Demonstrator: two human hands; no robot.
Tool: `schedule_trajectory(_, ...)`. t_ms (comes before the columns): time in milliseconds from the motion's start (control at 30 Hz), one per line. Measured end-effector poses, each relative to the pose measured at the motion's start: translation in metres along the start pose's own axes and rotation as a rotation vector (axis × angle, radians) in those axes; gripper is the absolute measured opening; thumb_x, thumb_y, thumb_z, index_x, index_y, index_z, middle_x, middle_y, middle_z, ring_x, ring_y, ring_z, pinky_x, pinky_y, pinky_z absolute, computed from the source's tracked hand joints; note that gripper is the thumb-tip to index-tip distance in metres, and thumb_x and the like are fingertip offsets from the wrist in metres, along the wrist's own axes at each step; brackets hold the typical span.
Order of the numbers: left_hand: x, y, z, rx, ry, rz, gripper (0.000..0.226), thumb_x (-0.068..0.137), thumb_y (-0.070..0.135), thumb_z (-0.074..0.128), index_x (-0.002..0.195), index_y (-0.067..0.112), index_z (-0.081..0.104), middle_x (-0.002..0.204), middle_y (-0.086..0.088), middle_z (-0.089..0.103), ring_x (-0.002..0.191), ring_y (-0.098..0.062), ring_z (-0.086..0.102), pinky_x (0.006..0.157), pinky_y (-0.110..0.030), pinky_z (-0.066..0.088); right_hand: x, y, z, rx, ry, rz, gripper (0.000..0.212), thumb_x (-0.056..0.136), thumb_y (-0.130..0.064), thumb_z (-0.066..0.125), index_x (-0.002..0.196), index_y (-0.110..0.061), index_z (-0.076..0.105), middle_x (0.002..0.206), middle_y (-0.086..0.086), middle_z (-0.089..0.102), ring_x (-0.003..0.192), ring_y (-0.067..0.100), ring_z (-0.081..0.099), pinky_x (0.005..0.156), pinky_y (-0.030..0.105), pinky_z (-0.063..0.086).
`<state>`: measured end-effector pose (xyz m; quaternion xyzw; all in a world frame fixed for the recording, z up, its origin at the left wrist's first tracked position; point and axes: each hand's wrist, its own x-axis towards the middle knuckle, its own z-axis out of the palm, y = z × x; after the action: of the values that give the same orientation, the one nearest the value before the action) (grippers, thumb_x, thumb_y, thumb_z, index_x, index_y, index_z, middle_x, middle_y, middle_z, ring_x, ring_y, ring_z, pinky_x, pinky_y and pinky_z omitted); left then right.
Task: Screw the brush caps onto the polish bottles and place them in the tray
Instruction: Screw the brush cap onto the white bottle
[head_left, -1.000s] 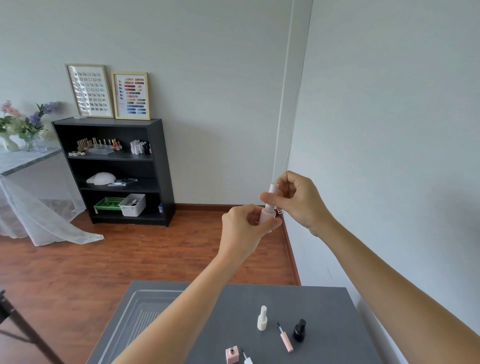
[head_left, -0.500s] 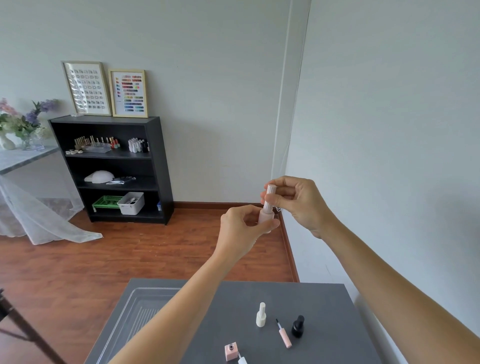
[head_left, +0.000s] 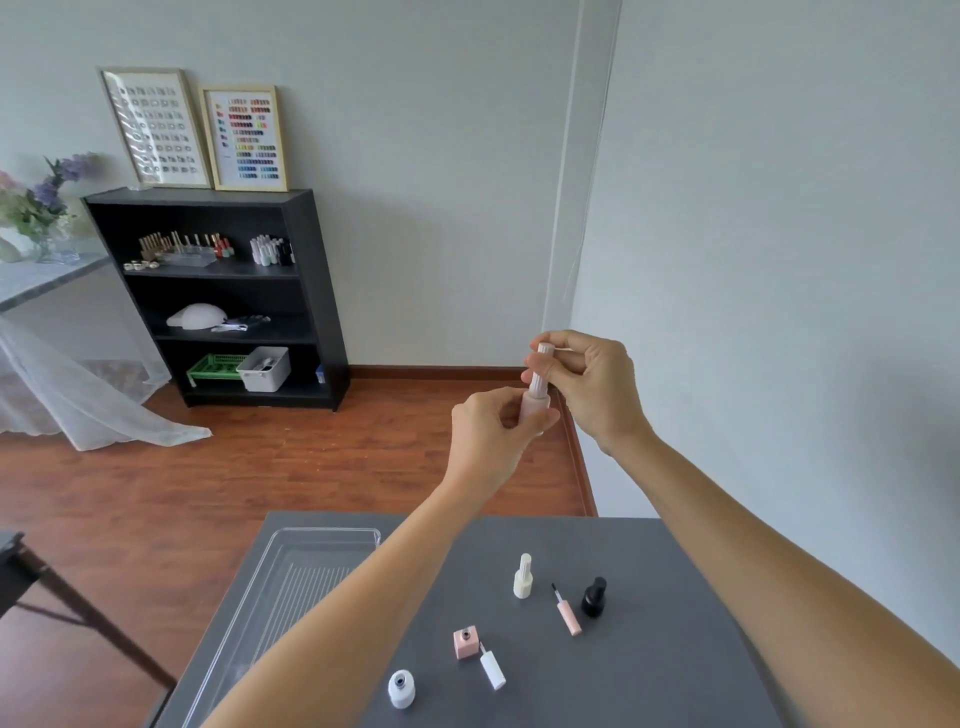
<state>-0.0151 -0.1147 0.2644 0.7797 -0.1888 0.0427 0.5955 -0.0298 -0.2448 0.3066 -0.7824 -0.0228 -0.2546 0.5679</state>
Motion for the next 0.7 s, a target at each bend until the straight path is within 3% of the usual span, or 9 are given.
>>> schedule_trajectory(133, -0.008, -0.019, 0.004, -0.019, -0.018, -0.039, 0.016, 0.08, 0.027, 0.081, 0.092, 0.018, 0.077, 0.073, 0.001, 0.077, 0.069, -0.013, 0.072, 0.06, -0.007, 0.049, -0.013, 0.015, 0.002, -0.016, 0.004, 0.04, 0.014, 0.085, -0.016, 0.074, 0.098, -0.009, 0.072, 0.079, 0.002, 0.078, 0.075, 0.012, 0.076, 0.076, 0.023, 0.059)
schedule_trajectory(333, -0.034, -0.073, 0.013, 0.019, -0.204, -0.157, 0.02, 0.076, 0.031, 0.084, 0.093, 0.025, 0.075, 0.082, 0.007, 0.078, 0.078, -0.007, 0.072, 0.068, -0.011, 0.052, -0.058, 0.065, -0.005, -0.194, -0.25, 0.159, 0.011, 0.083, -0.014, 0.075, 0.092, -0.019, 0.071, 0.092, -0.011, 0.076, 0.087, -0.005, 0.07, 0.076, 0.008, 0.051)
schedule_trajectory(400, -0.043, -0.095, 0.019, 0.057, -0.314, -0.233, 0.035, 0.071, 0.029, 0.088, 0.103, 0.028, 0.073, 0.092, 0.006, 0.077, 0.085, -0.008, 0.071, 0.077, -0.015, 0.054, -0.077, 0.087, -0.005, -0.235, -0.261, 0.202, 0.008, 0.083, -0.012, 0.075, 0.088, -0.017, 0.07, 0.091, -0.011, 0.076, 0.085, -0.004, 0.07, 0.076, 0.007, 0.051)
schedule_trajectory(533, -0.067, -0.148, 0.025, 0.243, -0.49, -0.369, 0.072, 0.073, 0.028, 0.087, 0.137, 0.025, 0.054, 0.129, -0.001, 0.063, 0.116, -0.014, 0.06, 0.098, -0.029, 0.049, -0.121, 0.136, -0.008, -0.3, -0.233, 0.342, 0.008, 0.082, -0.007, 0.072, 0.079, -0.014, 0.068, 0.083, -0.008, 0.075, 0.075, -0.001, 0.069, 0.068, 0.007, 0.048)
schedule_trajectory(700, -0.095, -0.208, 0.018, 0.475, -0.569, -0.525, 0.067, 0.082, 0.008, 0.068, 0.145, 0.015, 0.045, 0.143, -0.011, 0.051, 0.134, -0.024, 0.045, 0.102, -0.03, 0.042, -0.171, 0.185, -0.023, -0.399, -0.19, 0.539, 0.016, 0.079, -0.002, 0.07, 0.066, -0.009, 0.062, 0.071, -0.005, 0.073, 0.064, 0.001, 0.066, 0.063, 0.004, 0.042)
